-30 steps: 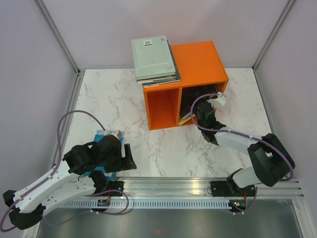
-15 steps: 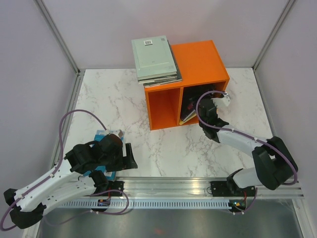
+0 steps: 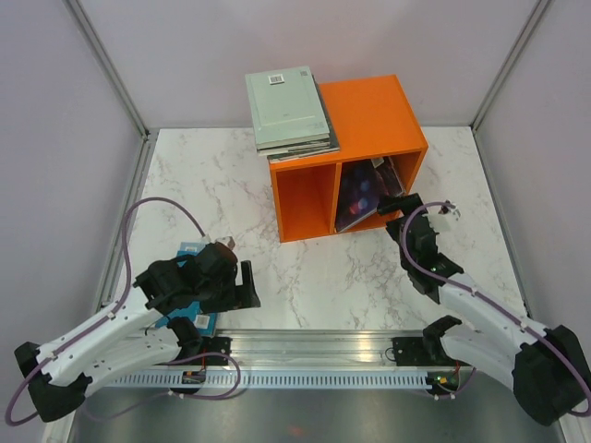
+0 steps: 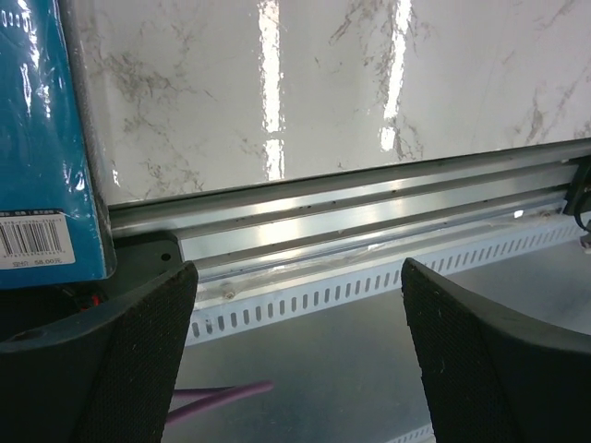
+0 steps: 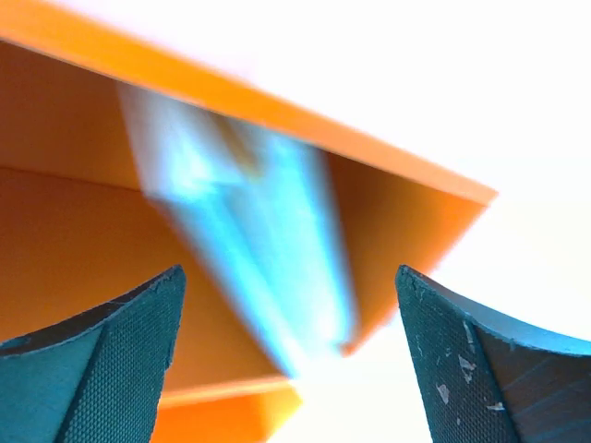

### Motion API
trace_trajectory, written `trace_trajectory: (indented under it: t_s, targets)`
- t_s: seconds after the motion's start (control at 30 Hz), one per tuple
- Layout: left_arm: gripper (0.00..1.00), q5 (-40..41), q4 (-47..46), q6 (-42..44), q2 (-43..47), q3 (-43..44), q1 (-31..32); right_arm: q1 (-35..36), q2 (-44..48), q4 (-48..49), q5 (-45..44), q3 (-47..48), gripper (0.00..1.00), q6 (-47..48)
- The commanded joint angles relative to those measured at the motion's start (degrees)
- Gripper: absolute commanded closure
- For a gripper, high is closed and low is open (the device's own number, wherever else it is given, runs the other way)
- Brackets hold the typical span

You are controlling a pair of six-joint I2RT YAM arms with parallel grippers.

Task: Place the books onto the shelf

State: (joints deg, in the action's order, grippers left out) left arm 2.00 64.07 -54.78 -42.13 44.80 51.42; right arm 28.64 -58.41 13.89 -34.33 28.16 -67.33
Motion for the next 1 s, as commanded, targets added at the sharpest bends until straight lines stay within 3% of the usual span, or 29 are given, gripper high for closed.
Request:
trace_trajectory:
  t_s: [0.0,0.17,0.3,0.37,0.47,0.57,0.63,0.77,0.97]
  targets:
    - [0.07,0.6,-2.7,6.5,-4.3,2.3,-4.9,-1.1,7.6,-13.4,1.3,-5.8,0.02,2.5]
    - [0.07,-6.6,-5.5,18.7,-8.5,5.6,-20.0,-0.9,17.9,-23.3,6.5,-8.2,0.02,6.2]
    - [0.07,-10.0,-6.2,26.3,-12.4,8.4,-34.8,1.9,24.0,-23.2,16.4,-11.1,0.02,4.1]
    - [0.07,-8.8,-6.3,28.2,-15.0,9.3,-37.3,7.0,25.0,-18.9,18.3,-13.6,0.02,2.6]
    - [0.07,-12.8,-7.2,28.2,-15.9,7.2,-43.0,17.8,19.8,-10.9,17.5,-15.1,0.02,-0.3]
    - [0.07,-14.7,-9.5,29.5,-15.9,6.5,-51.1,29.3,7.2,-8.4,13.4,-9.4,0.02,-0.1]
    - [0.06,-11.8,-9.4,30.3,-18.4,8.8,-53.2,35.7,-1.5,-7.3,10.5,-3.4,0.02,0.9]
    - [0.04,-6.2,-9.2,30.0,-24.4,14.8,-58.2,37.1,-13.5,2.6,14.8,2.3,0.02,-0.1]
    - [0.03,-2.2,-11.2,29.5,-32.5,13.9,-68.7,37.4,-29.1,10.0,22.1,10.9,0.04,-0.7]
